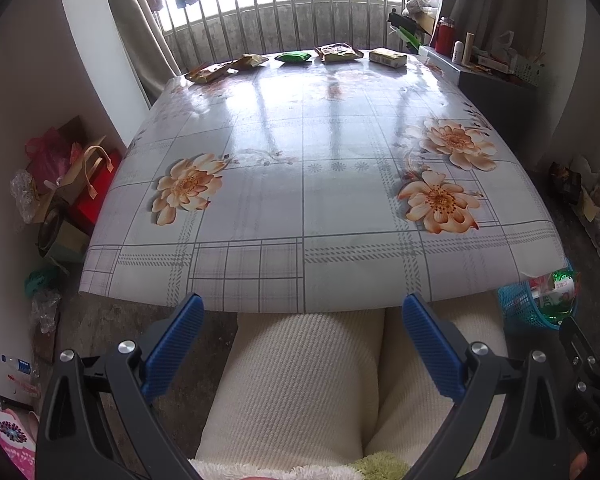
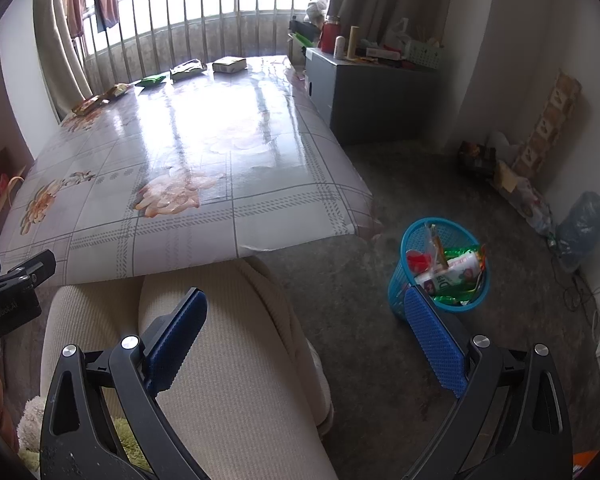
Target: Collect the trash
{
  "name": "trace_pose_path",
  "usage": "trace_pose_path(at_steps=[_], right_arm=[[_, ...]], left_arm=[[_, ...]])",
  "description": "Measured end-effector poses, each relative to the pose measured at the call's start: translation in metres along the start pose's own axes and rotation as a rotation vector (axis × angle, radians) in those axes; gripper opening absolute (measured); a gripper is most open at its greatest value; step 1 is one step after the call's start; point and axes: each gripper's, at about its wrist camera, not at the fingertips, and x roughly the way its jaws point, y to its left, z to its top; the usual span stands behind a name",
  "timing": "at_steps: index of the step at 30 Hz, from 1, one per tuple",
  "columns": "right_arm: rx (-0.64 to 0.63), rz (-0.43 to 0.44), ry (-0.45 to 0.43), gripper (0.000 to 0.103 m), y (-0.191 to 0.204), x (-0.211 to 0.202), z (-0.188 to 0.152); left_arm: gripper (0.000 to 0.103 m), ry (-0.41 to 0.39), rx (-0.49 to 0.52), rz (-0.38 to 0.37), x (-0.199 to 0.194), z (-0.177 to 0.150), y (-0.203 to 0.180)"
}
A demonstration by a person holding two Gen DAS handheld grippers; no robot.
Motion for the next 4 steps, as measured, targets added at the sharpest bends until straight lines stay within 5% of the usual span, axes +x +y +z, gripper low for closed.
trace_pose_path(at_steps=[4], right_arm=[[0.001,0.001,0.002,0.095,0.0000,0.0004,0.0003]], left_arm=[[0.097,0.001,0.000,0.002,0.0002,-0.0001,0.0002]])
